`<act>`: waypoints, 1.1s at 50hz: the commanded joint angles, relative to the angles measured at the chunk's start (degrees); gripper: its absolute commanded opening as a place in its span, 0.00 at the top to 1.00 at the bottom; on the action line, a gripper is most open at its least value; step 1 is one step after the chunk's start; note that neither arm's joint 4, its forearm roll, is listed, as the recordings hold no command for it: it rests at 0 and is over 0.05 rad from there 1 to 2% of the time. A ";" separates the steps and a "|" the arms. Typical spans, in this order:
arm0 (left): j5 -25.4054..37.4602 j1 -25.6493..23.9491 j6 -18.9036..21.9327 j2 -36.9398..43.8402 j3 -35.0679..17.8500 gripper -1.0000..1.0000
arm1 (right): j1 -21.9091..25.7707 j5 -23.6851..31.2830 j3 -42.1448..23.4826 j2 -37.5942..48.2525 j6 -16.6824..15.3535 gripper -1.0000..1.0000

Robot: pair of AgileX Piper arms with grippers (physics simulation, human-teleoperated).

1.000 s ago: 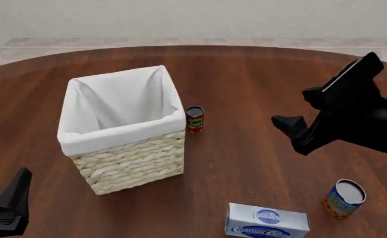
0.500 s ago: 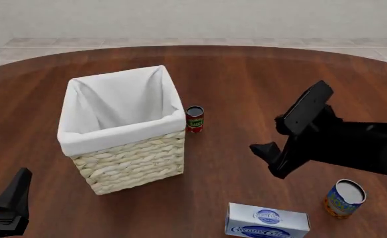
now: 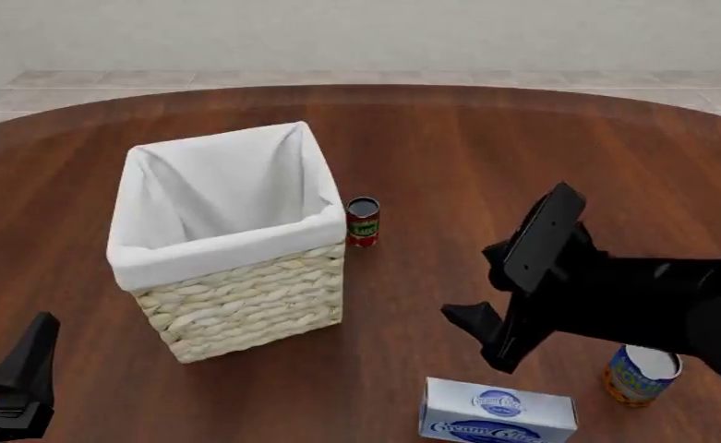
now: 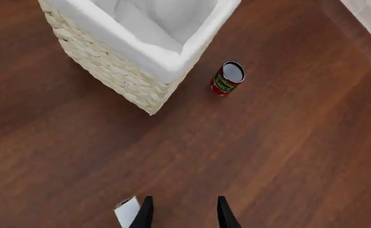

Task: Pick up the cream cheese box, and put it in the basket.

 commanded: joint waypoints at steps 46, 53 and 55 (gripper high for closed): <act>0.00 0.00 0.00 0.00 0.00 0.00 | 9.79 -10.77 7.04 12.93 7.53 0.00; 0.00 0.00 0.00 0.00 0.00 0.00 | 10.60 -12.23 7.86 14.70 8.16 0.00; 0.00 0.00 0.00 0.00 0.00 0.00 | 10.99 -12.92 8.26 15.69 8.28 0.00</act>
